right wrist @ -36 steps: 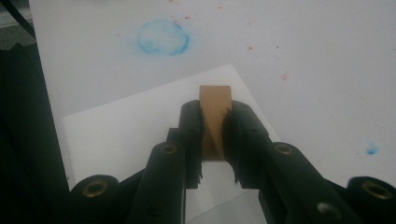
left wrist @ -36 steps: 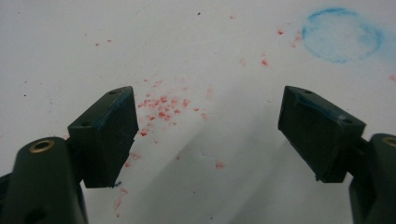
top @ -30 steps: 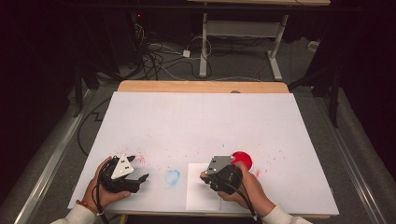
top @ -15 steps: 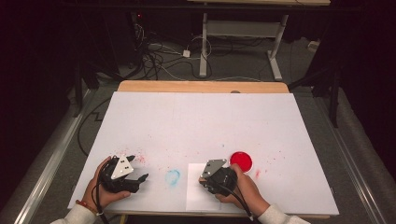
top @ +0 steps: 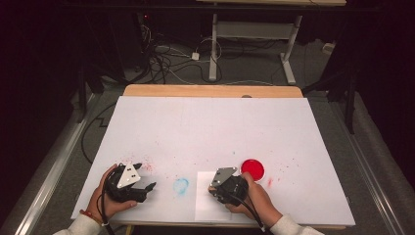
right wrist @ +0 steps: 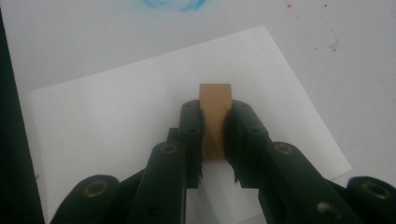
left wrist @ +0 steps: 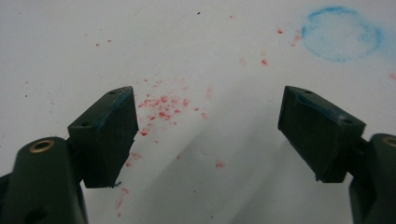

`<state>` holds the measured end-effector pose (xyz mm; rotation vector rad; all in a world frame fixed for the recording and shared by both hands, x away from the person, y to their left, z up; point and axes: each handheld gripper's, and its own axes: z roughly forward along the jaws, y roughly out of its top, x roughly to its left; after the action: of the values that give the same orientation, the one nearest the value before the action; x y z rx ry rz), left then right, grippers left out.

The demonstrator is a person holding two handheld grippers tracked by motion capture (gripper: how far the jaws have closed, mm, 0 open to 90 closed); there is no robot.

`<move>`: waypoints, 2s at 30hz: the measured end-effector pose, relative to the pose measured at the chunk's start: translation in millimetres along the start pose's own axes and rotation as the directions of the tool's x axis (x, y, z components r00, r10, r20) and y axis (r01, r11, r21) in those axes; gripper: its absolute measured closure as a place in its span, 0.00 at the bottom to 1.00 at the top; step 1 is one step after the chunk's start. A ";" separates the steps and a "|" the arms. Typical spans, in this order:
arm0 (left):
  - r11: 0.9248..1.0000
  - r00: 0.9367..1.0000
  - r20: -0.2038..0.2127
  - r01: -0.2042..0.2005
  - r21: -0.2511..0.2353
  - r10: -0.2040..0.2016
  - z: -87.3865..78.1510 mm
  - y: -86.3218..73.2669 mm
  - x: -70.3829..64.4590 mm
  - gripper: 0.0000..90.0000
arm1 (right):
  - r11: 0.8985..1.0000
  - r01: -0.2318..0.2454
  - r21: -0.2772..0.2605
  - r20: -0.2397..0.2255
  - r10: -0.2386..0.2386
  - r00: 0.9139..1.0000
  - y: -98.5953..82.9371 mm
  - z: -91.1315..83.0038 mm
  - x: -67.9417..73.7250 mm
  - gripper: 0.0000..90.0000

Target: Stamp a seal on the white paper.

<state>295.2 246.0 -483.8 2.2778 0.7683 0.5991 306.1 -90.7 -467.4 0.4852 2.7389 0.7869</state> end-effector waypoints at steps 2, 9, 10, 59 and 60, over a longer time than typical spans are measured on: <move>1.000 1.000 0.001 -0.001 0.003 0.001 0.2 -0.1 0.0 0.21 | 1.000 -0.001 0.002 -0.001 0.001 1.000 0.0 0.0 -0.5 0.85; 1.000 1.000 0.001 -0.002 0.002 0.002 0.1 0.0 -0.2 0.21 | 1.000 -0.006 0.000 -0.014 0.006 1.000 -0.5 0.4 -2.2 0.85; 1.000 1.000 0.001 -0.003 0.003 0.003 0.1 0.1 -0.2 0.21 | 1.000 -0.002 -0.002 -0.015 0.002 1.000 -0.6 0.4 -2.6 0.85; 1.000 1.000 0.012 0.012 -0.008 -0.012 -0.1 -1.9 3.0 0.21 | 0.987 -0.047 -0.153 0.033 0.053 0.998 -4.0 -54.0 -23.0 0.85; 1.000 1.000 0.012 0.013 -0.008 -0.012 0.1 -1.9 3.3 0.21 | 0.987 -0.042 -0.155 0.032 0.048 0.998 -4.5 -54.8 -24.3 0.85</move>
<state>297.0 249.4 -484.5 2.2655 0.7723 0.5812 309.4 -129.1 -421.2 0.5244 2.6168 0.9835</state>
